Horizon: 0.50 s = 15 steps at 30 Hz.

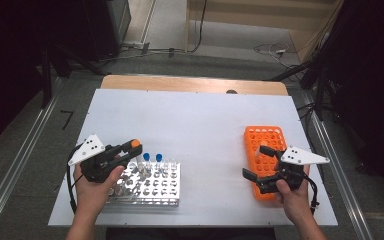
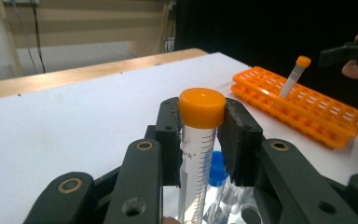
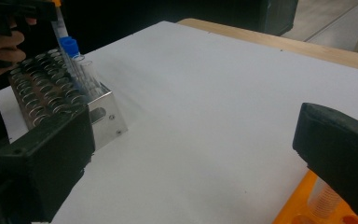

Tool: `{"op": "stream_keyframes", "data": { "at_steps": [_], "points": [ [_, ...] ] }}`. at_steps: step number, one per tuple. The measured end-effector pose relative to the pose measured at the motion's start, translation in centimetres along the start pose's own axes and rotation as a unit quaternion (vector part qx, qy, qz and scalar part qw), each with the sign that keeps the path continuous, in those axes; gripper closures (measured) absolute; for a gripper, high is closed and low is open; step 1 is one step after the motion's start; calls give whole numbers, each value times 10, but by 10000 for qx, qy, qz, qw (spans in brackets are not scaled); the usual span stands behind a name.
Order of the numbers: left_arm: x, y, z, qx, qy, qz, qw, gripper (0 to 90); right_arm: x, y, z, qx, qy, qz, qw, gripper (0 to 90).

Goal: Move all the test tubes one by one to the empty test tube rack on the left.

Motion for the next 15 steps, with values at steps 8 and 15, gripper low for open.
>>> {"op": "stream_keyframes", "data": {
  "at_steps": [8,15],
  "points": [
    [10,-7,0,-161,-166,381,9990,709,3,3,-8,83,-65,-4,9999,0],
    [11,-1,-1,-122,-175,435,9988,707,5,6,-12,141,-98,-18,9999,0]
  ]
}}
Point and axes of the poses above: each handheld gripper's, and its own axes: y roughly backward along the jaws, x roughly out of its underside, z roughly to its left, the point moved 8 cm from there along -y, roughly forward along the jaws, and after that the axes turned 15 degrees about y, right-handed, at the moved point
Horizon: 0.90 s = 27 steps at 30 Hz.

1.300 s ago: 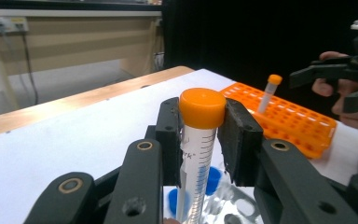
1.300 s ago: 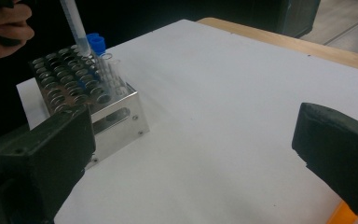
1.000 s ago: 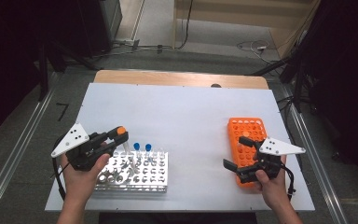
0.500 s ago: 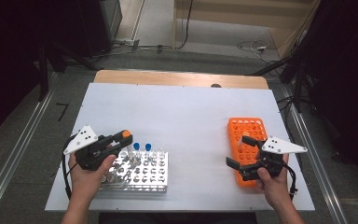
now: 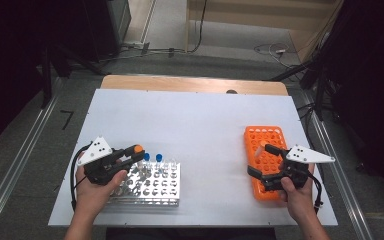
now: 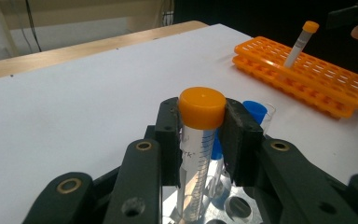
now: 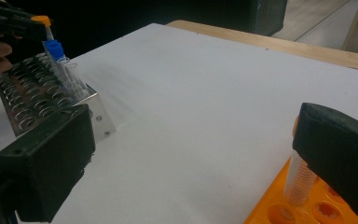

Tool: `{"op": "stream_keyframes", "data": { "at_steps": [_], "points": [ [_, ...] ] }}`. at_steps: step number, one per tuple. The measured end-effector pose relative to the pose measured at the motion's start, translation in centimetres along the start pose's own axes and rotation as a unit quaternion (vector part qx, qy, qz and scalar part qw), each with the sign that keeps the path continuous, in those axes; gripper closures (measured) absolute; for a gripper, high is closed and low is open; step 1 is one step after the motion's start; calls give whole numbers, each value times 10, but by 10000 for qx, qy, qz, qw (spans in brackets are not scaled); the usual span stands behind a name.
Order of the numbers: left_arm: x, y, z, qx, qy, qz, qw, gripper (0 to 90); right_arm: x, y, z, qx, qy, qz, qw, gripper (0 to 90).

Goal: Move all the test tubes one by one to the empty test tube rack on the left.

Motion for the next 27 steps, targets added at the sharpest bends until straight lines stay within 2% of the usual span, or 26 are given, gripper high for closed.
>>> {"op": "stream_keyframes", "data": {
  "at_steps": [5,6,11,13,19,23,27],
  "points": [
    [7,0,0,111,-42,305,9995,704,1,1,-2,22,-5,7,10000,0],
    [8,-2,1,79,-59,359,9993,704,1,1,-2,27,-12,19,10000,0],
    [8,-2,1,95,32,403,9991,693,3,2,-6,86,-30,31,10000,0],
    [8,-1,2,80,79,379,9992,676,4,3,-9,123,-34,35,9999,0],
    [1,2,2,107,263,150,9995,508,9,5,-20,305,-160,69,9994,0],
    [-4,5,1,147,364,-33,9992,417,16,-1,-28,467,-267,317,9981,30],
    [-7,6,-1,116,389,-92,9991,306,25,-9,-33,438,-476,520,9966,92]
  ]
}}
Point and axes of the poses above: each handheld gripper's, and its own axes: y roughly backward along the jaws, x roughly out of its underside, z roughly to its left, the point moved 8 cm from there along -y, roughly forward along the jaws, and after that the axes turned 15 degrees about y, right-handed, at the moved point
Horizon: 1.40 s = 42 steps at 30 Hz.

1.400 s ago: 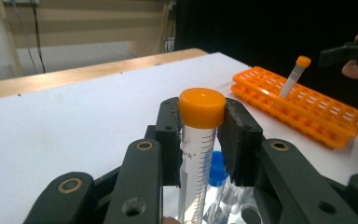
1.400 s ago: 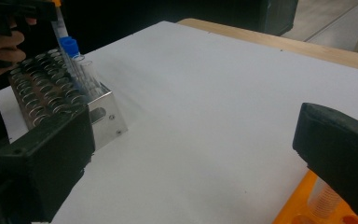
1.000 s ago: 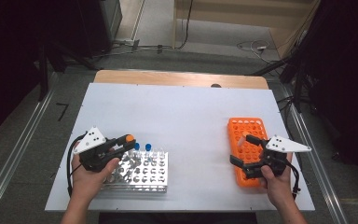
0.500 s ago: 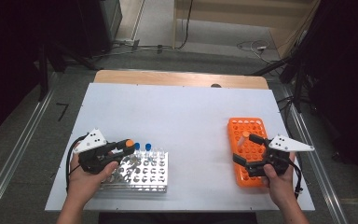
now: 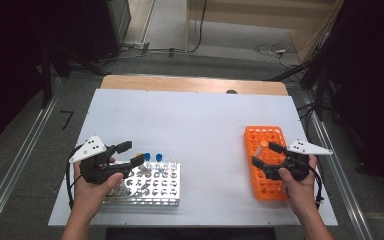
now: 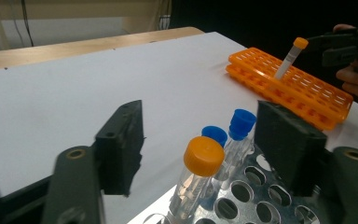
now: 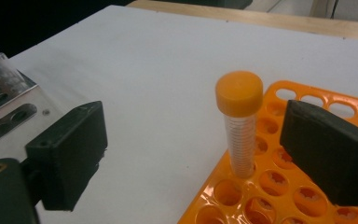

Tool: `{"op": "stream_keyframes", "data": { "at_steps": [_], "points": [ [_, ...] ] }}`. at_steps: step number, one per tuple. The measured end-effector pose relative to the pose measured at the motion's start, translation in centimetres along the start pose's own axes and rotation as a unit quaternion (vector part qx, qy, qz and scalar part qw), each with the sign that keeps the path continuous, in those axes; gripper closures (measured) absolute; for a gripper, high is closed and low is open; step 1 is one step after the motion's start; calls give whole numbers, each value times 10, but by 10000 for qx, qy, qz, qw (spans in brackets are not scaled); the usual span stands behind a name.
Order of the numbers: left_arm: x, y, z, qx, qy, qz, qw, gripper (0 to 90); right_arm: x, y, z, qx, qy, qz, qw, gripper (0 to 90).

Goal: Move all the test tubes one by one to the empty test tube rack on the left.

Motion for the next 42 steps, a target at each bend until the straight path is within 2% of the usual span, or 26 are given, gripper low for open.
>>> {"op": "stream_keyframes", "data": {
  "at_steps": [6,8,11,16,21,25,28,33,40,42],
  "points": [
    [-4,-2,-5,-107,-8,-31,9999,130,9,-13,-8,113,-59,323,9994,209],
    [-5,-2,-8,-71,-22,-32,10000,85,11,-16,-9,150,-100,450,9988,259],
    [-5,-5,-12,-19,-58,35,10000,32,15,-21,-13,364,-111,614,9974,352],
    [-6,-8,-21,53,-140,58,9999,0,19,-25,-16,556,-108,857,9947,450],
    [-6,-11,-26,80,-195,81,9997,0,26,-31,-18,570,-248,1207,9907,570],
    [-6,-12,-27,75,-195,87,9997,0,27,-32,-19,732,-214,1316,9884,666],
    [-6,-13,-28,83,-205,101,9997,0,28,-31,-19,809,-205,1344,9874,719],
    [-5,-16,-33,90,-270,163,9995,0,27,-29,-18,920,-148,1285,9873,724],
    [-6,-18,-41,200,-320,161,9992,0,15,-16,-19,1025,-87,810,9914,726],
    [-5,-19,-44,226,-331,179,9990,0,9,-12,-16,947,-86,628,9935,725]
  ]
}}
Point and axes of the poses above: each handheld gripper's, and its own axes: y roughly backward along the jaws, x roughly out of its underside, z roughly to its left, the point moved 8 cm from there along -y, roughly forward along the jaws, and after that the axes turned 15 degrees about y, right-handed, at the moved point
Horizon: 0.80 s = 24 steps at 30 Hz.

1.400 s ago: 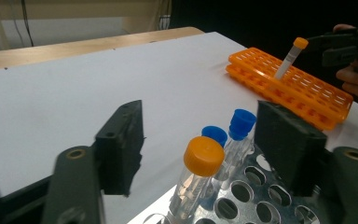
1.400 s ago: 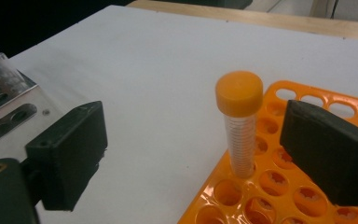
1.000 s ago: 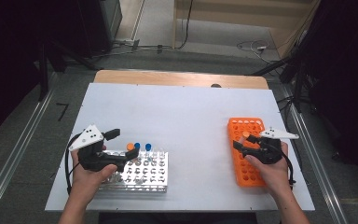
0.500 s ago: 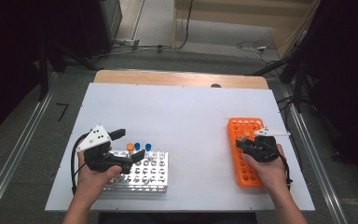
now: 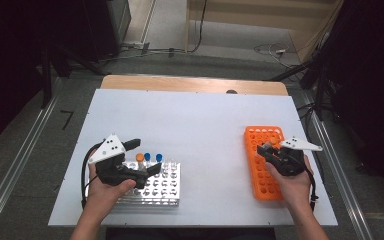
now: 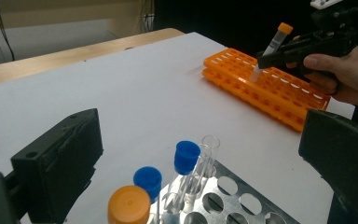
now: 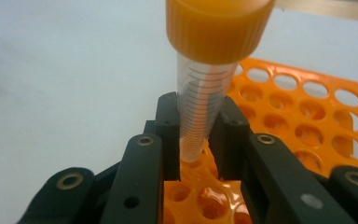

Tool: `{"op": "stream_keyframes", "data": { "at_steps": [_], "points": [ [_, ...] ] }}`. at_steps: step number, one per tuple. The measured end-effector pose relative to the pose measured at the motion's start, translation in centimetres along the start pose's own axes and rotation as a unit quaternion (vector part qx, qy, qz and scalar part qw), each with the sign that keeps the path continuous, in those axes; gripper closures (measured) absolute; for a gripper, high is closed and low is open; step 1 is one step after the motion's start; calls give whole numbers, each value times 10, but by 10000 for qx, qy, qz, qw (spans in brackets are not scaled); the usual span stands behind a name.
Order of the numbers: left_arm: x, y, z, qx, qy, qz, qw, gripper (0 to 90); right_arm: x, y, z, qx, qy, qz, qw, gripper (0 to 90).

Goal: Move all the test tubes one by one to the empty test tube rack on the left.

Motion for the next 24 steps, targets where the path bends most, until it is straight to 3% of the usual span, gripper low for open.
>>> {"op": "stream_keyframes", "data": {
  "at_steps": [5,10,18,24],
  "points": [
    [0,-5,-8,156,18,29,9999,0,-12,9,14,-360,158,-351,9986,726],
    [0,-9,-18,253,-36,54,9997,0,-21,12,34,-753,404,-500,9951,726],
    [3,-20,-33,420,-129,130,9990,4,-32,18,69,-1380,762,-688,9851,726],
    [7,-30,-48,620,-176,168,9978,22,-35,18,100,-1760,1132,-643,9758,726]
  ]
}}
Point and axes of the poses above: each handheld gripper's, and its own axes: y roughly backward along the jaws, x roughly out of its underside, z roughly to its left, the point moved 8 cm from there along -y, roughly forward along the jaws, and after that the axes turned 15 degrees about y, right-handed, at the moved point
